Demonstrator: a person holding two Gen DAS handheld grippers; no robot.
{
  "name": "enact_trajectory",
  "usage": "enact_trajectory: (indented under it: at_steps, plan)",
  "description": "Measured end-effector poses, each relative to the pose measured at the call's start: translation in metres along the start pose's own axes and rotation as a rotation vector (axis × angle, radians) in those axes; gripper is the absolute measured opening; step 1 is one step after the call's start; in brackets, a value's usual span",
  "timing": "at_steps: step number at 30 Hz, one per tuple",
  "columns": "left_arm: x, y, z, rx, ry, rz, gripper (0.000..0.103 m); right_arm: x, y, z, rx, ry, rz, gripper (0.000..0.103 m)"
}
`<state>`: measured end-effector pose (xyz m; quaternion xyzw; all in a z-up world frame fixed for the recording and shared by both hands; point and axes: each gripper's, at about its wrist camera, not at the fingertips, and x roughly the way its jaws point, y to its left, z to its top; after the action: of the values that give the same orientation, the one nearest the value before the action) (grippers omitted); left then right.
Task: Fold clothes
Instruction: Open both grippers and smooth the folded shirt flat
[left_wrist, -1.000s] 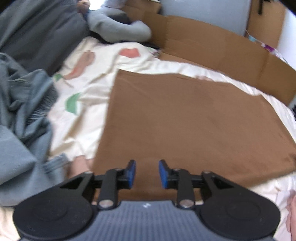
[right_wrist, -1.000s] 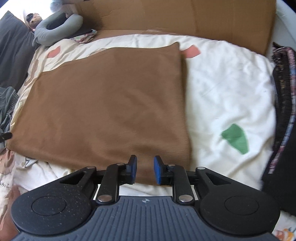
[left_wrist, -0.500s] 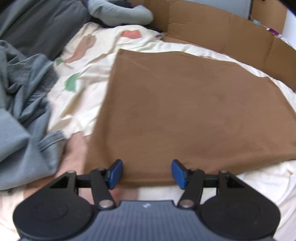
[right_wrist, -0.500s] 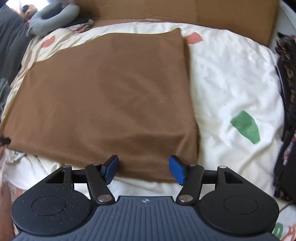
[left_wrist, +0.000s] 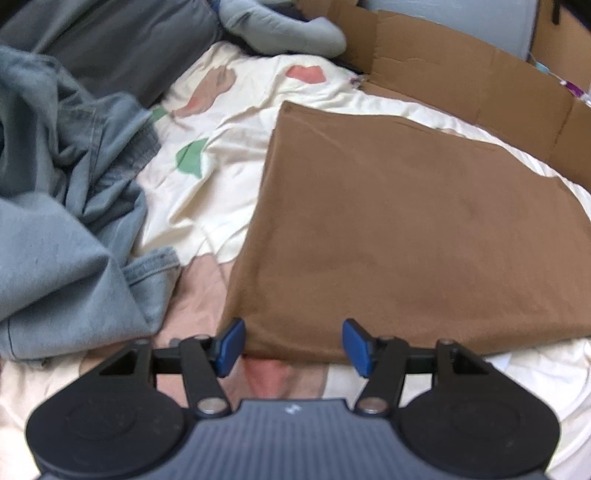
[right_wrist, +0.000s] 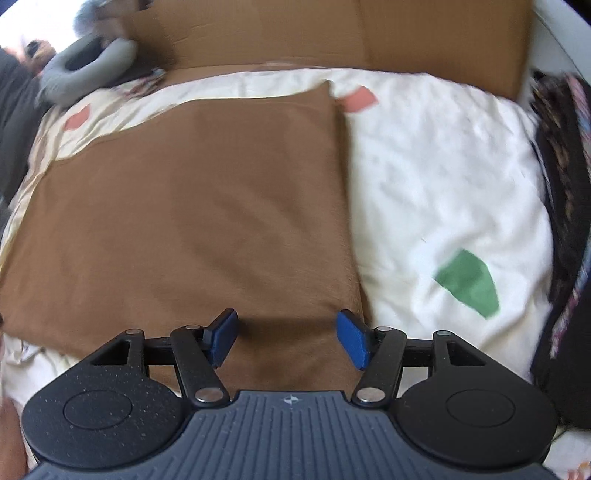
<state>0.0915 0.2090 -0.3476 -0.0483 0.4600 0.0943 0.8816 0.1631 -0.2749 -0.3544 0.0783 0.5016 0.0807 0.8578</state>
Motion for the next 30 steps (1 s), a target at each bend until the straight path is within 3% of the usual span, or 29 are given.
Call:
enact_trajectory:
  at_steps: [8, 13, 17, 21, 30]
  plan:
    - [-0.015, 0.002, 0.008, -0.037, -0.036, 0.047, 0.058, -0.015, 0.019, 0.006, -0.037, -0.054, -0.009, 0.066]
    - [-0.020, -0.027, 0.017, 0.036, -0.067, -0.036, 0.058, -0.014, 0.058, 0.004, -0.154, -0.034, 0.088, 0.062]
    - [-0.018, -0.051, 0.022, 0.063, -0.080, -0.126, 0.058, -0.009, 0.077, -0.004, -0.212, 0.008, 0.143, 0.051]
    - [-0.012, -0.072, 0.020, 0.093, -0.064, -0.197, 0.057, -0.003, 0.085, -0.008, -0.209, 0.024, 0.135, 0.050]
    - [-0.006, -0.132, 0.005, 0.268, -0.058, -0.335, 0.054, 0.007, 0.090, -0.024, -0.219, 0.083, 0.074, 0.047]
